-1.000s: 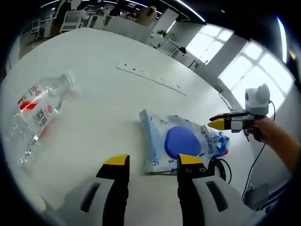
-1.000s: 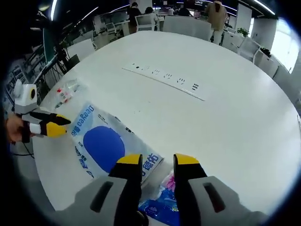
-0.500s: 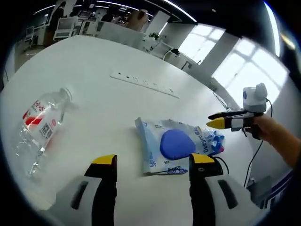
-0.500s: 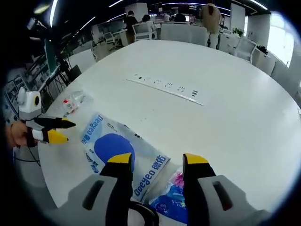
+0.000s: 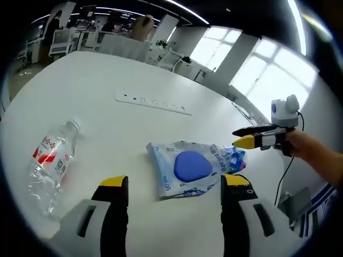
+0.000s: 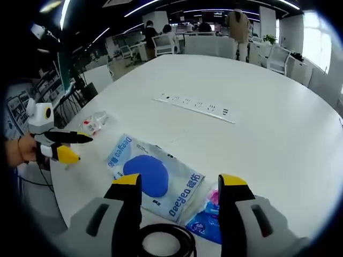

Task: Arrange the tabletop items into an orderly group along one side of the table until the central work area is clear of visible clutter.

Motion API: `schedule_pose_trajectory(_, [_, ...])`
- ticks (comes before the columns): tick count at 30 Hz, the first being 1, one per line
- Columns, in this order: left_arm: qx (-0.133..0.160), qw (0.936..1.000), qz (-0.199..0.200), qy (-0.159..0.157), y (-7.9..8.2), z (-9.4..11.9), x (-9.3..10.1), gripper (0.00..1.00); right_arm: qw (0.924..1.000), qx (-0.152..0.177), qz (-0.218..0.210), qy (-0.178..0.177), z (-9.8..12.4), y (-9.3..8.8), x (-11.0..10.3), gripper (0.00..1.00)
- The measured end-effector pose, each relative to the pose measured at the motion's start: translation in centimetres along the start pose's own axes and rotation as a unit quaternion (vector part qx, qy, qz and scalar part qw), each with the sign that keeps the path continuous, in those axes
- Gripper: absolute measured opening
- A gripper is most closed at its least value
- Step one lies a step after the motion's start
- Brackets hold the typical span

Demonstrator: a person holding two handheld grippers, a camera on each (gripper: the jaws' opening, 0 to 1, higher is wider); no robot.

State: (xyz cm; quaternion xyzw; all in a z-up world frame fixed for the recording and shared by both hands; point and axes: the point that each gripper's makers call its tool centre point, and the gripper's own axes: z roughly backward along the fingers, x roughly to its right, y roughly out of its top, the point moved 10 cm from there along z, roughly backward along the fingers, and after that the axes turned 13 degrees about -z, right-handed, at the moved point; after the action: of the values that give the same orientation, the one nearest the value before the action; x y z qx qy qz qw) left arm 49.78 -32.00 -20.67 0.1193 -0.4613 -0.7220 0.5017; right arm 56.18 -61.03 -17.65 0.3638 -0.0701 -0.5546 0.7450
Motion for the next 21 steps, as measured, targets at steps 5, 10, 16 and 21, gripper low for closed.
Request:
schedule_pose_trajectory(5, [0.003,0.9999,-0.010,-0.009,0.4,1.0,0.1,0.71,0.9999,0.009,-0.010,0.005,0.6,-0.2,-0.5,0.57])
schedule_pose_trajectory(10, [0.008,0.9998,-0.014,-0.013,0.7,2.1,0.0,0.72,0.9997,0.019,-0.014,0.009,1.3,-0.3,-1.3,0.58])
schedule_pose_trajectory(16, [0.014,0.9994,-0.027,-0.017,1.0,3.8,-0.4,0.73,0.9995,0.026,-0.015,0.014,1.8,-0.6,-2.5,0.59])
schedule_pose_trajectory(21, [0.018,0.9992,-0.029,-0.022,1.2,5.1,-0.8,0.73,0.9988,0.036,-0.024,0.023,2.4,-0.7,-3.5,0.59])
